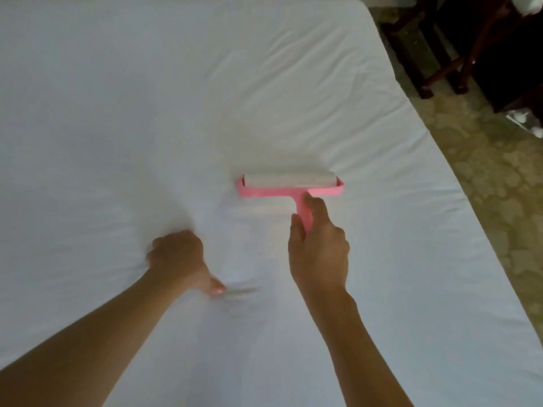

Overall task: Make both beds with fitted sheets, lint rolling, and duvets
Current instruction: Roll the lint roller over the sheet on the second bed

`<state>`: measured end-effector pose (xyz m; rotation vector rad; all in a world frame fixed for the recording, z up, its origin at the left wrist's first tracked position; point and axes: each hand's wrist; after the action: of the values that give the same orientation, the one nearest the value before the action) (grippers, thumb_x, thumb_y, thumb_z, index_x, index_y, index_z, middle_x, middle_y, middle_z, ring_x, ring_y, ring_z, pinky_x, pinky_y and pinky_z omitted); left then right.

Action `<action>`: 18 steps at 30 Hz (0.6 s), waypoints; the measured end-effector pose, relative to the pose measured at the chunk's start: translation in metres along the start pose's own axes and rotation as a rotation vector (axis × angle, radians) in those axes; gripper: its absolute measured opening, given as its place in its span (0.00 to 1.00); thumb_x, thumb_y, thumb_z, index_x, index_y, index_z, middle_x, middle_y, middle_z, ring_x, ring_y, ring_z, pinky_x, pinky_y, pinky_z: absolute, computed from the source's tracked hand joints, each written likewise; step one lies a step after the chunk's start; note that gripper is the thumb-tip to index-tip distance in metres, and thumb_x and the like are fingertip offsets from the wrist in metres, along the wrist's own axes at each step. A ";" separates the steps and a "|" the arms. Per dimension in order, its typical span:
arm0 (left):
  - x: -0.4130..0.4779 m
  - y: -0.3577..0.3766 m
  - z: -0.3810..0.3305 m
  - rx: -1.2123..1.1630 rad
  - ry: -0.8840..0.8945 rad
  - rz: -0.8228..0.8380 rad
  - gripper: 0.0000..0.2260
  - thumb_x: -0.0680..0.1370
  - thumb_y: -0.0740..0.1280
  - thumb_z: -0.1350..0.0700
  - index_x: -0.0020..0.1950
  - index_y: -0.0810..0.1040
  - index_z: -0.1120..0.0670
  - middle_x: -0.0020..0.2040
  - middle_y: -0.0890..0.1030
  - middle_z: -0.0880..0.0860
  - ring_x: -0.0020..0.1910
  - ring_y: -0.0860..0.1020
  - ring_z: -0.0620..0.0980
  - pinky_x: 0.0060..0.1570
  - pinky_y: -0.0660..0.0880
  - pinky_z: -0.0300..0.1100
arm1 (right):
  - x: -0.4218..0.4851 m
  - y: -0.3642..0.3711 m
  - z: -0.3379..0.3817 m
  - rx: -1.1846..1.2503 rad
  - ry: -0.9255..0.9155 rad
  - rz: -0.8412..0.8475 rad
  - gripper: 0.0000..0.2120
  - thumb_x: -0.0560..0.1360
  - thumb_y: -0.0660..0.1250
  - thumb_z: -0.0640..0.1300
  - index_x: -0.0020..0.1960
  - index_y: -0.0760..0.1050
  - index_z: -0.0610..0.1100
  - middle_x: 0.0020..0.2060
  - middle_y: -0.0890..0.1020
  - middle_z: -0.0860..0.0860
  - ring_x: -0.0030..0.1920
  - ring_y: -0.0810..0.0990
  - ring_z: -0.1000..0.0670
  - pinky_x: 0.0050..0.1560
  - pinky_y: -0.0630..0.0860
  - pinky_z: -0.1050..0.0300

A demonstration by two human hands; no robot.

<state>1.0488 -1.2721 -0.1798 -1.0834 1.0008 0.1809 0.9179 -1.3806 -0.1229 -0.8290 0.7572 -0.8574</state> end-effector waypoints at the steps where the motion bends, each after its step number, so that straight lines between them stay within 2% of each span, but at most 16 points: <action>1: 0.002 -0.002 -0.002 0.033 0.010 0.005 0.46 0.55 0.78 0.33 0.65 0.68 0.56 0.61 0.75 0.53 0.62 0.74 0.55 0.57 0.74 0.44 | 0.022 0.000 0.011 0.012 0.011 0.001 0.19 0.81 0.56 0.46 0.71 0.62 0.52 0.49 0.81 0.42 0.51 0.79 0.38 0.46 0.72 0.52; 6: 0.012 -0.007 -0.007 0.136 0.040 0.041 0.44 0.58 0.75 0.32 0.65 0.69 0.56 0.61 0.75 0.51 0.62 0.75 0.51 0.58 0.74 0.42 | 0.100 0.004 0.044 0.072 -0.009 0.004 0.17 0.81 0.56 0.45 0.69 0.63 0.49 0.49 0.80 0.41 0.51 0.79 0.37 0.43 0.68 0.53; 10: 0.017 -0.005 -0.009 0.179 0.060 0.049 0.43 0.58 0.75 0.32 0.65 0.70 0.55 0.61 0.75 0.50 0.62 0.76 0.49 0.57 0.74 0.40 | 0.052 0.007 0.017 0.075 -0.008 0.013 0.22 0.81 0.56 0.47 0.73 0.59 0.56 0.50 0.80 0.43 0.52 0.79 0.38 0.48 0.73 0.51; 13: 0.020 -0.004 -0.009 0.178 0.070 0.054 0.43 0.57 0.75 0.32 0.64 0.70 0.54 0.59 0.76 0.49 0.60 0.77 0.49 0.55 0.74 0.40 | -0.016 0.006 -0.010 0.112 -0.080 -0.063 0.22 0.77 0.56 0.50 0.70 0.62 0.62 0.45 0.83 0.50 0.43 0.82 0.43 0.41 0.74 0.52; 16: 0.021 -0.005 -0.007 0.169 0.084 0.077 0.43 0.58 0.75 0.32 0.65 0.70 0.54 0.61 0.76 0.49 0.61 0.76 0.50 0.57 0.74 0.41 | -0.031 -0.007 -0.024 0.146 -0.102 -0.182 0.20 0.71 0.62 0.52 0.63 0.69 0.59 0.31 0.81 0.53 0.29 0.80 0.49 0.30 0.70 0.62; 18: 0.020 -0.007 -0.006 0.160 0.097 0.079 0.43 0.59 0.74 0.31 0.65 0.69 0.55 0.62 0.75 0.50 0.62 0.75 0.50 0.57 0.74 0.41 | -0.009 -0.022 -0.023 0.169 -0.114 -0.264 0.18 0.72 0.61 0.53 0.62 0.75 0.55 0.32 0.82 0.51 0.31 0.80 0.46 0.31 0.67 0.61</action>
<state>1.0606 -1.2871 -0.1915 -0.9143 1.1267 0.1102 0.8880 -1.3888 -0.1129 -0.8296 0.4736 -1.0836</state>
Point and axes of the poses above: each hand's wrist, its own x-axis towards the middle knuckle, its own y-axis out of the palm, z = x × y
